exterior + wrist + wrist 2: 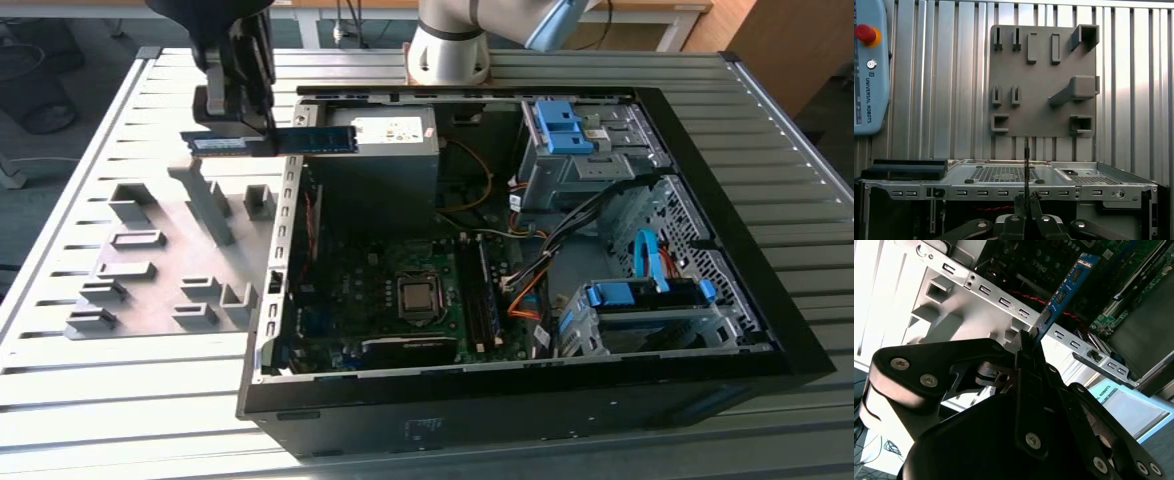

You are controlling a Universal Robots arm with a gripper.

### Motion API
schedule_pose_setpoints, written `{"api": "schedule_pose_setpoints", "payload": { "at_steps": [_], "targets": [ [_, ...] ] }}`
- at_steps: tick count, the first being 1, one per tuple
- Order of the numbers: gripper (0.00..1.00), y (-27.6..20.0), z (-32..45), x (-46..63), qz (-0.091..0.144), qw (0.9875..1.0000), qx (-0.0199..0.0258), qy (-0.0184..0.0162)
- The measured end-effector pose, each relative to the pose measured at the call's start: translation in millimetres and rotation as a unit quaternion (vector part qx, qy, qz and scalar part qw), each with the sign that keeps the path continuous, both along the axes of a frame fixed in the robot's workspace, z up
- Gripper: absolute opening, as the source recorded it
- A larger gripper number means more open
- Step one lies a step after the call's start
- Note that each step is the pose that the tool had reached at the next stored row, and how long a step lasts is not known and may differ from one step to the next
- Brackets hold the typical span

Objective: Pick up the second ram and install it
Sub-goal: 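Pick up the second ram and move it above second insertion slot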

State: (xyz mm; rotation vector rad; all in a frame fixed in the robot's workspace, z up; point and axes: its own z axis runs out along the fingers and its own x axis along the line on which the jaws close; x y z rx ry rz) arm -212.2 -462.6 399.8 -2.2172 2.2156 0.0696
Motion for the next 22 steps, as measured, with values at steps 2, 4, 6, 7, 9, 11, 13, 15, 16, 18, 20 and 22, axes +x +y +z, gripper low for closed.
{"api": "schedule_pose_setpoints", "payload": {
  "at_steps": [2,4,6,7,9,11,13,15,16,18,20,22],
  "targets": [
    [0.14,0.0,0.0,1.3,0.0,1.0,0.0,0.0],
    [0.14,0.0,0.0,2.7,0.0,1.0,0.0,0.0],
    [0.14,0.0,0.0,4.2,0.0,1.0,0.0,0.0],
    [0.14,0.0,0.0,5.0,0.0,1.0,0.0,0.0],
    [0.14,0.0,0.0,7.0,0.0,1.0,0.0,0.0],
    [0.14,0.0,0.0,9.4,0.0,1.0,0.0,0.0],
    [0.14,0.0,0.0,11.8,0.0,1.0,0.0,0.0],
    [0.14,0.0,0.0,14.5,0.0,1.0,0.0,0.0],
    [0.14,0.0,0.0,15.8,0.0,1.0,0.0,0.0],
    [0.14,0.0,0.0,18.4,0.0,1.0,0.0,0.0],
    [0.14,0.0,0.0,20.8,0.0,1.0,0.0,0.0],
    [0.14,0.0,0.0,23.0,0.0,1.0,0.0,0.0]
  ]
}}
